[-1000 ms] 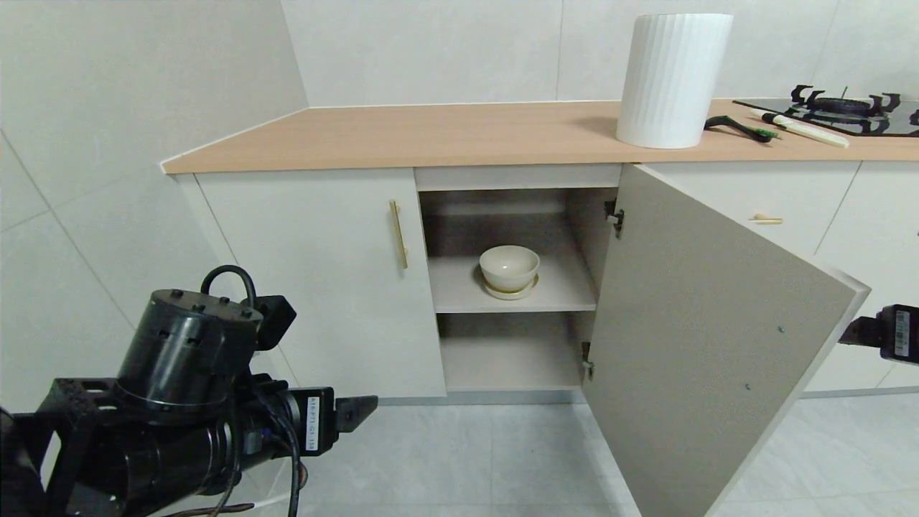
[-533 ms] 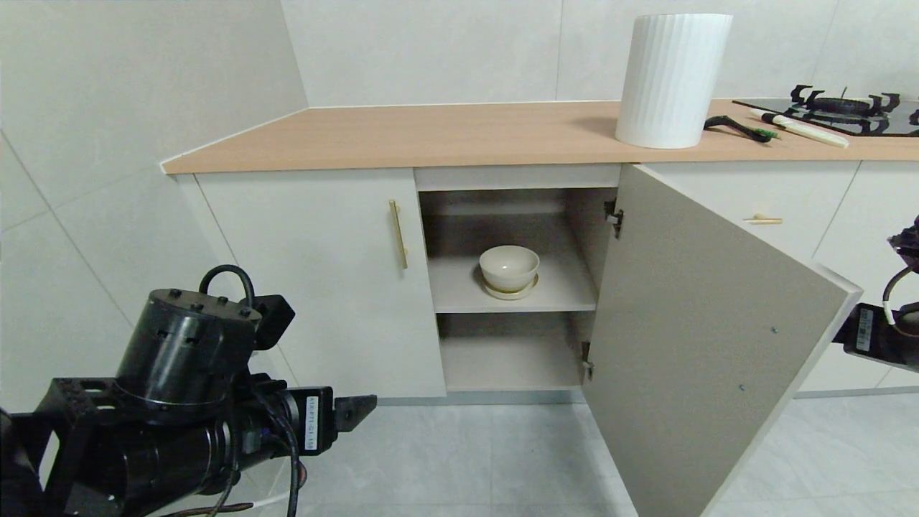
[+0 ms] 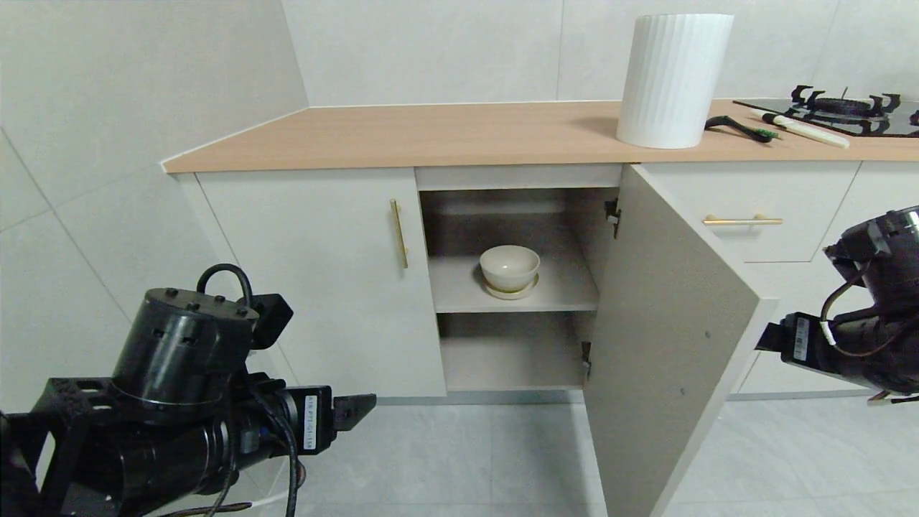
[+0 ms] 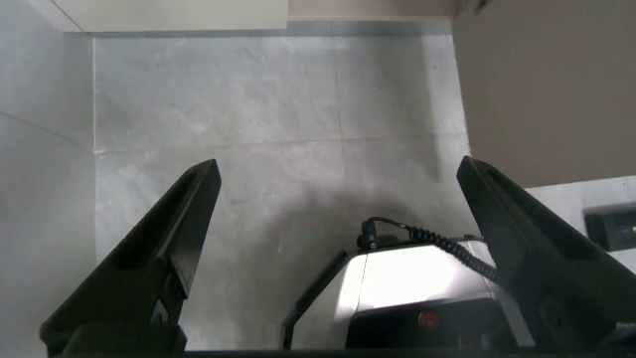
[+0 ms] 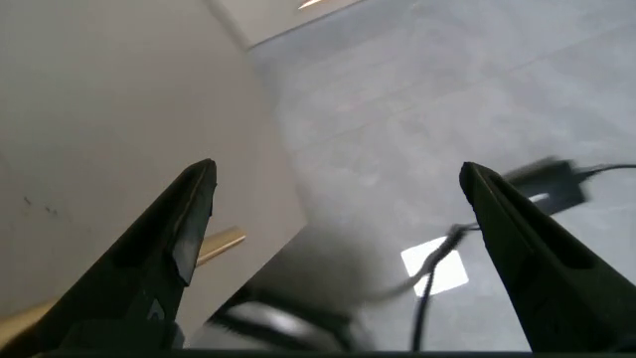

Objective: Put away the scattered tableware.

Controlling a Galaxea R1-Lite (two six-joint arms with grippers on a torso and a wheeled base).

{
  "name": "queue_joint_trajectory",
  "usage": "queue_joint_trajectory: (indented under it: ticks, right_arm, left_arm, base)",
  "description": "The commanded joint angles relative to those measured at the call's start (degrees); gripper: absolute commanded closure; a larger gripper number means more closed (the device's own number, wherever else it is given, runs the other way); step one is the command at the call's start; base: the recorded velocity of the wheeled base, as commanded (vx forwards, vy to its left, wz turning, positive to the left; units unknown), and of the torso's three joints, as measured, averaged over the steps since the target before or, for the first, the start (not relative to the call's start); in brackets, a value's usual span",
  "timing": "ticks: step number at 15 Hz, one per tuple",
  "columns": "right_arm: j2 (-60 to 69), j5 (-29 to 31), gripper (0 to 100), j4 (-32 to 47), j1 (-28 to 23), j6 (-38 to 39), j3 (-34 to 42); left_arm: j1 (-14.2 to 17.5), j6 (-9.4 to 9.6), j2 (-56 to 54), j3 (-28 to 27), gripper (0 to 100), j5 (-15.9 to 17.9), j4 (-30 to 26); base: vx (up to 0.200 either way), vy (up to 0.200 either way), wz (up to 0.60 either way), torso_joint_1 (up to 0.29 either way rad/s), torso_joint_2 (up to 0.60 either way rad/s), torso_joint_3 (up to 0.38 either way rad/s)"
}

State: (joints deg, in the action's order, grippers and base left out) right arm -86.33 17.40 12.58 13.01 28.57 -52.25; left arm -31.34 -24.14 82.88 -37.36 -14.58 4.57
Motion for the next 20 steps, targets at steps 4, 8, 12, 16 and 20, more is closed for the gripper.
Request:
queue_joint_trajectory:
  ticks: [4,8,12,16,20]
  right_arm:
    - [-6.2,-4.5,0,-3.3,12.2,3.3,-2.1]
    - [-14.7,-8.0,0,-4.6,17.1,2.6,-9.2]
    - [-24.0,-8.1,0,-4.7,17.8,-0.5,-18.6]
    - [-29.5,-8.1,0,-4.8,17.8,-0.5,-24.7]
    - [-32.5,-7.9,0,-9.0,17.8,-0.1,-24.7]
  left_arm:
    - [0.0,-0.03,-1.8,-0.3,0,-0.7,0.1]
    - [0.0,0.06,-4.0,-0.9,0,-0.7,0.1]
    - [0.0,1.2,-4.6,-0.7,0,-0.7,0.1]
    - [0.0,1.2,-4.1,-0.4,0,-0.7,1.7]
    - [0.0,1.2,-3.4,-0.3,0,-0.8,1.8]
  base:
    - [0.0,0.0,0.0,0.0,0.0,0.0]
    - [0.0,0.0,0.0,0.0,0.0,0.0]
    - [0.0,0.0,0.0,0.0,0.0,0.0]
    - [0.0,0.0,0.0,0.0,0.0,0.0]
    - [0.0,0.0,0.0,0.0,0.0,0.0]
